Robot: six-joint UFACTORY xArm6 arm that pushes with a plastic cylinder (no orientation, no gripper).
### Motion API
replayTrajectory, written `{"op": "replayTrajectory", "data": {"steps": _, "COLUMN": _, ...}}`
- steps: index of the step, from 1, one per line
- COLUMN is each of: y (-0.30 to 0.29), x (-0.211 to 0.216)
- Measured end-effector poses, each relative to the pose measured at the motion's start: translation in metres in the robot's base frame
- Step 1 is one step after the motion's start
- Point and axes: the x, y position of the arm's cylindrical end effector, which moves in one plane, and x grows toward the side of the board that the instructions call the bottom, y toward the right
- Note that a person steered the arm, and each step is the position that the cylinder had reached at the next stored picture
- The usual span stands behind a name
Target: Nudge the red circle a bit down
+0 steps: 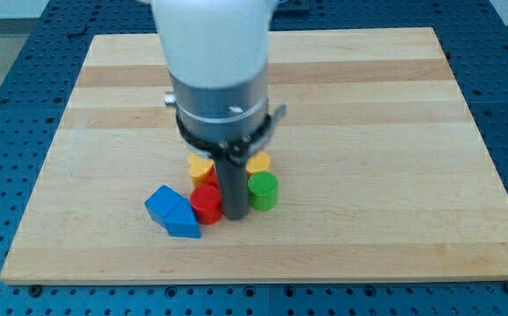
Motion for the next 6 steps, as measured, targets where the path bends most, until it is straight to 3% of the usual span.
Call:
{"op": "replayTrajectory", "data": {"steps": 1, "y": -0.008, "x": -0.044}}
{"op": "replayTrajectory", "data": {"steps": 2, "y": -0.03, "x": -0.058}}
{"op": "replayTrajectory", "data": {"steps": 5, "y": -0.04, "x": -0.033}}
{"op": "replayTrajectory", "data": {"steps": 6, "y": -0.032, "x": -0.062}}
